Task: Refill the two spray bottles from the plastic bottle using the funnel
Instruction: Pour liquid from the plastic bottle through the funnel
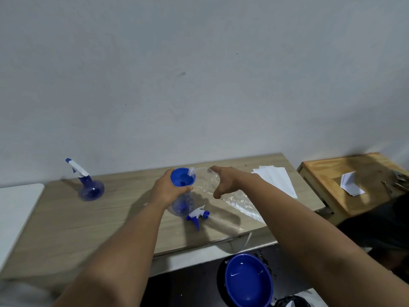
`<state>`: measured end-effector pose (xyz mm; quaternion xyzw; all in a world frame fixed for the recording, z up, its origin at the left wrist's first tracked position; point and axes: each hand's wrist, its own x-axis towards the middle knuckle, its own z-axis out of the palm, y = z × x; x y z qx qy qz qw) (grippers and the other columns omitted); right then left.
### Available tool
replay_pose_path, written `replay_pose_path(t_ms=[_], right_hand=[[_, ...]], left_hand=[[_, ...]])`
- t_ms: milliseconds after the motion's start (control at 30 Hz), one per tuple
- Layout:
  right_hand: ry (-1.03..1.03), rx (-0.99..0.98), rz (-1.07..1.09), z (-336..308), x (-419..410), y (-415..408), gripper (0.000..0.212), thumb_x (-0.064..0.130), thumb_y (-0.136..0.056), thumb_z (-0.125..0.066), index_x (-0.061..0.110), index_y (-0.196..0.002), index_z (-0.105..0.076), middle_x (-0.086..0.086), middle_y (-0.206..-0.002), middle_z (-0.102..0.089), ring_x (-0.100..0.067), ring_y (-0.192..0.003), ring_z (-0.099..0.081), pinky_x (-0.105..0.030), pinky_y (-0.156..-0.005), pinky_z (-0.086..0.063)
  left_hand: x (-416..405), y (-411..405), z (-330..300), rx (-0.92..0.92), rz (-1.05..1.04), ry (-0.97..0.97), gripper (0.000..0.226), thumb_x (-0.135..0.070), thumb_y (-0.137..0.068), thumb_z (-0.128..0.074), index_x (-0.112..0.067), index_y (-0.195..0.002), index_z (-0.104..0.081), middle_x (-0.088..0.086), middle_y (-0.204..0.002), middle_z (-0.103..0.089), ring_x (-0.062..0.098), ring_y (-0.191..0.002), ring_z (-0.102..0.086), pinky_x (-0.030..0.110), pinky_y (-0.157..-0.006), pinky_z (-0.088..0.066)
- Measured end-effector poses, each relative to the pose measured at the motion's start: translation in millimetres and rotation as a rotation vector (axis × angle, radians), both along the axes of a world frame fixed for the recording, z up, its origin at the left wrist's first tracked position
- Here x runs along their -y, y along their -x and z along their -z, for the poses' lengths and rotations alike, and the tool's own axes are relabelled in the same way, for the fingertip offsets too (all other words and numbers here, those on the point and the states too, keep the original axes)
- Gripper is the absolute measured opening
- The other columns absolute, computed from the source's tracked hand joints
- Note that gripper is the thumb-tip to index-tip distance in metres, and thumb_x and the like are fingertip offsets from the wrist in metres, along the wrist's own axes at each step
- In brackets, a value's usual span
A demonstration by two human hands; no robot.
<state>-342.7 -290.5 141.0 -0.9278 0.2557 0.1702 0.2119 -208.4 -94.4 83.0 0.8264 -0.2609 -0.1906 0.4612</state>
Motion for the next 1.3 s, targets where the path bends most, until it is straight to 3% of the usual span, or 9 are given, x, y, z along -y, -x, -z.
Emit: replay_pose_path(t_ms=[200, 433, 633, 800, 1000, 1300], right_hand=[[0.031, -0.043, -0.005, -5, -1, -1, 0.111, 0.032, -0.067, -0.088, 0.029, -0.160, -0.028, -0.005, -0.130, -0.064, -0.025, -0.110, -0.056, -0.038, -0.092, -0.055], [0.059, -0.086, -0.026, -13, -5, -3, 0.109, 0.033, -0.065, -0.087, 0.031, -0.159, -0.030, -0.003, -0.141, -0.059, -0.027, -0.122, -0.057, -0.043, -0.098, -0.056], [0.086, -0.104, -0.029, -19, -10, -6, 0.110, 0.034, -0.064, -0.088, 0.030, -0.159, -0.032, 0.000, -0.142, -0.057, -0.024, -0.118, -0.056, -0.037, -0.089, -0.053], [0.092, -0.123, -0.023, -23, -13, -6, 0.111, 0.036, -0.060, -0.087, 0.032, -0.157, -0.034, 0.005, -0.124, -0.058, -0.020, -0.106, -0.052, -0.034, -0.082, -0.050], [0.115, -0.138, -0.034, -27, -16, -9, 0.113, 0.037, -0.057, -0.086, 0.032, -0.157, -0.034, 0.002, -0.141, -0.056, -0.021, -0.115, -0.054, -0.039, -0.092, -0.055], [0.127, -0.154, -0.035, -35, -15, -13, 0.109, 0.036, -0.060, -0.086, 0.034, -0.156, -0.035, 0.002, -0.141, -0.057, -0.024, -0.126, -0.056, -0.045, -0.099, -0.055]], left_hand=[[0, 0, 0, -0.001, -0.004, -0.004, 0.067, -0.044, -0.055, -0.092, -0.039, -0.113, -0.059, -0.017, -0.106, -0.068, 0.012, -0.100, -0.065, 0.039, -0.091, -0.055], [-2, 0, -1, 0.043, -0.004, -0.027, 0.070, -0.046, -0.056, -0.092, -0.036, -0.117, -0.060, -0.015, -0.107, -0.067, 0.014, -0.101, -0.064, 0.036, -0.090, -0.054], [-2, 2, -3, 0.060, 0.010, -0.027, 0.065, -0.045, -0.058, -0.092, -0.038, -0.113, -0.059, -0.017, -0.105, -0.064, 0.013, -0.100, -0.063, 0.035, -0.090, -0.054], [-2, 2, -3, 0.058, 0.013, -0.040, 0.067, -0.045, -0.059, -0.091, -0.034, -0.118, -0.061, -0.015, -0.107, -0.066, 0.014, -0.099, -0.063, 0.034, -0.087, -0.053], [-1, 2, -5, 0.049, 0.015, -0.051, 0.070, -0.044, -0.059, -0.090, -0.031, -0.121, -0.061, -0.012, -0.110, -0.068, 0.015, -0.099, -0.065, 0.038, -0.089, -0.055], [-2, 1, -7, 0.039, 0.036, -0.037, 0.065, -0.042, -0.060, -0.090, -0.033, -0.118, -0.062, -0.014, -0.111, -0.067, 0.014, -0.101, -0.064, 0.039, -0.091, -0.055]])
